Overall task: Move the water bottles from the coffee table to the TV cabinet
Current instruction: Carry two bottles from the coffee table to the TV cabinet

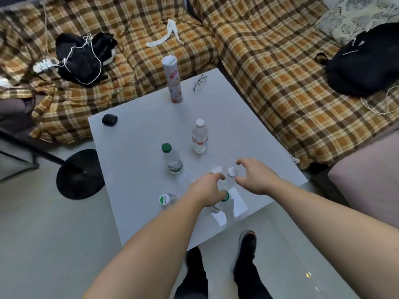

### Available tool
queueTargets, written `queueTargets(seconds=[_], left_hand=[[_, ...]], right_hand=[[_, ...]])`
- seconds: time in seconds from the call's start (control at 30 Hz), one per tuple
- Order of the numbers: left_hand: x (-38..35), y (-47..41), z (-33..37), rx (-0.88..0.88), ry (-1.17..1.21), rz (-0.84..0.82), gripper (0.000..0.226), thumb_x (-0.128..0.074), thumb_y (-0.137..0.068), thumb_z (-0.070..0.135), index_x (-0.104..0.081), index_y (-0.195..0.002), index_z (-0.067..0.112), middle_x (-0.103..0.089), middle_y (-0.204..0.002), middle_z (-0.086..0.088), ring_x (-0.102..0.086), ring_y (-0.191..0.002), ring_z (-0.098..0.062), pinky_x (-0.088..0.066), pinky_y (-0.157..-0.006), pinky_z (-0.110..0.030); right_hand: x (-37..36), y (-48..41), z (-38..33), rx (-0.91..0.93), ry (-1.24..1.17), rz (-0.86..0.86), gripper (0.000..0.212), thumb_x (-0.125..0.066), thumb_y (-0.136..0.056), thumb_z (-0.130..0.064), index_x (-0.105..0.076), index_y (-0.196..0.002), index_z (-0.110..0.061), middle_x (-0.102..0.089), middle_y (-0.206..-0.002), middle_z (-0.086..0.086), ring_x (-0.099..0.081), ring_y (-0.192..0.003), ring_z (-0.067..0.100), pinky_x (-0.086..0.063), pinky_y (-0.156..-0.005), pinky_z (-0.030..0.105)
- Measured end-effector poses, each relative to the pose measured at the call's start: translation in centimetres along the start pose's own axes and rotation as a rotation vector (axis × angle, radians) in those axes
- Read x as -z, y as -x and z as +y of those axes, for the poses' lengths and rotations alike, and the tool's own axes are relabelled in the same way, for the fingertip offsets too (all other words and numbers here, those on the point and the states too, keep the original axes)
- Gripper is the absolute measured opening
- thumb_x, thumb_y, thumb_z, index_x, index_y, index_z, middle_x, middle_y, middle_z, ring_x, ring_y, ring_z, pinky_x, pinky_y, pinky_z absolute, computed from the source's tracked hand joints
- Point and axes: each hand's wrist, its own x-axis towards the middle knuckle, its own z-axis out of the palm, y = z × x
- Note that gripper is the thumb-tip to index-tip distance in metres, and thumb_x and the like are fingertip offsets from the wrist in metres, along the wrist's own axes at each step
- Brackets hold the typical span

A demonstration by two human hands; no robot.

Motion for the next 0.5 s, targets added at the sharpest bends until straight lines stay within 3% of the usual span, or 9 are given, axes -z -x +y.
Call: queueTargets(seconds=[0.3, 0.5], left_hand=[[-2.9, -1.2, 1.1, 0.248, 0.079, 0.016, 0.048, -0.064, -0.077, 0.041, -0.056, -0.120, 0.023, -0.059, -0.121, -0.005, -0.058, -0.105, -0.027, -0.050, -0.087, -0.038], [-4.0, -1.9, 1.6, 0.225, -0.010, 0.070, 0.037, -0.069, -0.071, 0.032, -0.059, -0.106, 0.024, -0.056, -0.109, -0.001, -0.058, -0.096, -0.027, -0.047, -0.076, -0.033]], right_hand=[[-1.3, -4.9, 1.8, 0.233, 0.179, -0.216, 0.052, -0.056, -0.086, -0.025, -0.044, -0.136, -0.030, -0.046, -0.134, 0.003, -0.055, -0.114, 0.027, -0.050, -0.090, 0.041], [-2.2, -6.4, 2.6, 0.331, 0.242, -0.117, 0.038, -0.059, -0.082, -0.026, -0.057, -0.120, -0.028, -0.055, -0.119, 0.002, -0.059, -0.104, 0.028, -0.047, -0.075, 0.033]])
